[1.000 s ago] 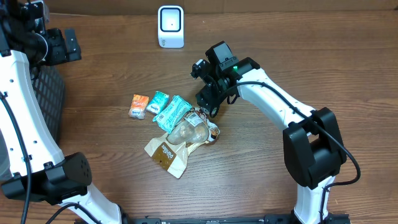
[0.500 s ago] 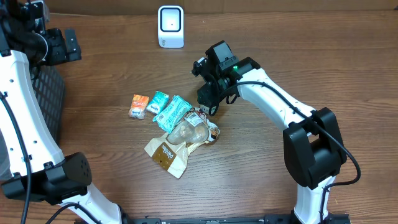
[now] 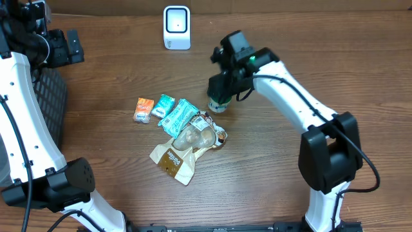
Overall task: Scan the item barcode
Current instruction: 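Grasp the green-lidded jar with the right gripper and lift it, then carry the jar to the scanner and hold it under the scanner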
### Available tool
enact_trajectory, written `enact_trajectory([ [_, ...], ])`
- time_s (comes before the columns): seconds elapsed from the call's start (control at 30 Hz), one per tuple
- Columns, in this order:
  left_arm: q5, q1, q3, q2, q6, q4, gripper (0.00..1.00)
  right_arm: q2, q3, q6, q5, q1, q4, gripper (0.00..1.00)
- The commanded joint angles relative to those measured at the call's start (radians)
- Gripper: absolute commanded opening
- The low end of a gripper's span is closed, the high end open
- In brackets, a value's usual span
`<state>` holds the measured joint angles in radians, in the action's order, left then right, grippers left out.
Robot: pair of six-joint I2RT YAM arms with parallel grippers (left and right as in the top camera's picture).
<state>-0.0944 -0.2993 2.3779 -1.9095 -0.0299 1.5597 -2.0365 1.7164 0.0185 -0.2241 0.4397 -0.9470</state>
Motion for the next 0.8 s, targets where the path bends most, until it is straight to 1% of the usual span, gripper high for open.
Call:
enact_trajectory([
  [0.0, -0.007, -0.002, 0.02, 0.017, -0.019, -0.001, 0.99, 0.096, 0.073, 0.083, -0.196, -0.045, -0.011, 0.36],
  [0.07, -0.007, -0.002, 0.02, 0.017, -0.019, -0.001, 1.0, 0.113, 0.086, 0.126, -0.332, -0.073, -0.008, 0.33],
  [0.13, -0.007, -0.002, 0.02, 0.017, -0.019, -0.001, 1.0, 0.129, 0.094, 0.159, -0.505, -0.108, 0.006, 0.33],
  [0.27, -0.007, -0.002, 0.02, 0.017, -0.019, -0.001, 0.99, 0.146, 0.099, 0.17, -0.903, -0.181, 0.066, 0.33],
  [0.37, -0.007, -0.002, 0.02, 0.017, -0.019, -0.001, 0.99, 0.146, 0.099, 0.214, -1.092, -0.219, 0.113, 0.34],
  [0.5, -0.007, -0.002, 0.02, 0.017, -0.019, -0.001, 1.0, 0.146, 0.099, 0.232, -1.197, -0.235, 0.146, 0.34],
  [0.53, -0.007, -0.002, 0.02, 0.017, -0.019, 0.0, 1.0, 0.146, 0.099, 0.251, -1.2, -0.234, 0.154, 0.34],
  [0.67, -0.007, 0.0, 0.02, 0.017, -0.019, -0.001, 0.99, 0.146, 0.099, 0.252, -1.197, -0.232, 0.18, 0.34],
  [0.77, -0.007, 0.0, 0.02, 0.017, -0.019, 0.0, 0.99, 0.146, 0.099, 0.252, -1.126, -0.232, 0.184, 0.34],
])
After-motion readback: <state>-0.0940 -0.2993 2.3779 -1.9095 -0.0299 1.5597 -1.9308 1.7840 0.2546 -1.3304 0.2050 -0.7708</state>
